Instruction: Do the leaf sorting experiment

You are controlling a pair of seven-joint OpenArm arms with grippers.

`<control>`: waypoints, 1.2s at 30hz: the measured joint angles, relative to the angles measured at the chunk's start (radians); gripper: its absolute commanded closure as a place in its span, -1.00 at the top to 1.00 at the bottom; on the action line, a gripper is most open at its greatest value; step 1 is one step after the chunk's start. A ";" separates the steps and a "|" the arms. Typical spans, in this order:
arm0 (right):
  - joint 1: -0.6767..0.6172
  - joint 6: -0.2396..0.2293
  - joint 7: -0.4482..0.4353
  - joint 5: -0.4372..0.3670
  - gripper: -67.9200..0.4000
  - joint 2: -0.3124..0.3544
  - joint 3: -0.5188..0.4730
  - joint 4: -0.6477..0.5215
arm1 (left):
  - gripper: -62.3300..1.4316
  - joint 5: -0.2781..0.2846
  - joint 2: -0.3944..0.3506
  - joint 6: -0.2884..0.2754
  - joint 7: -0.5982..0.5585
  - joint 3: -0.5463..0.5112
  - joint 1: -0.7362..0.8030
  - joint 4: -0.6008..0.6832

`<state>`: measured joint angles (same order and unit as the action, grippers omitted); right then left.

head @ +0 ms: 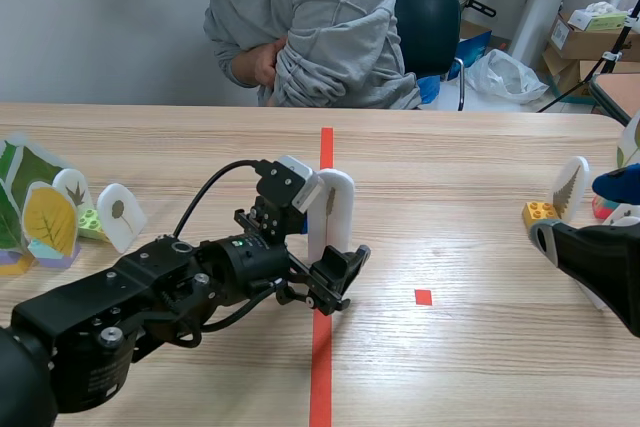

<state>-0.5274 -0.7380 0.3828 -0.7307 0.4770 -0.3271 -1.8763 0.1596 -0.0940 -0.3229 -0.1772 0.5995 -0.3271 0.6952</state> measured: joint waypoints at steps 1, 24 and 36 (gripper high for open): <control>0.000 0.000 0.000 0.000 0.57 0.000 0.000 0.000 | 0.49 -0.013 0.000 0.000 -0.002 0.000 0.000 0.000; 0.000 0.000 0.000 0.000 0.57 0.000 0.000 0.000 | -0.82 -0.029 0.000 0.015 -0.037 0.000 0.000 0.000; 0.000 0.000 0.000 0.000 0.57 0.000 0.000 0.000 | -0.82 -0.029 -0.001 0.016 -0.067 -0.033 0.027 0.014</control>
<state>-0.5274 -0.7380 0.3828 -0.7307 0.4770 -0.3271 -1.8763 0.1307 -0.0952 -0.3065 -0.2443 0.5663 -0.3004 0.7094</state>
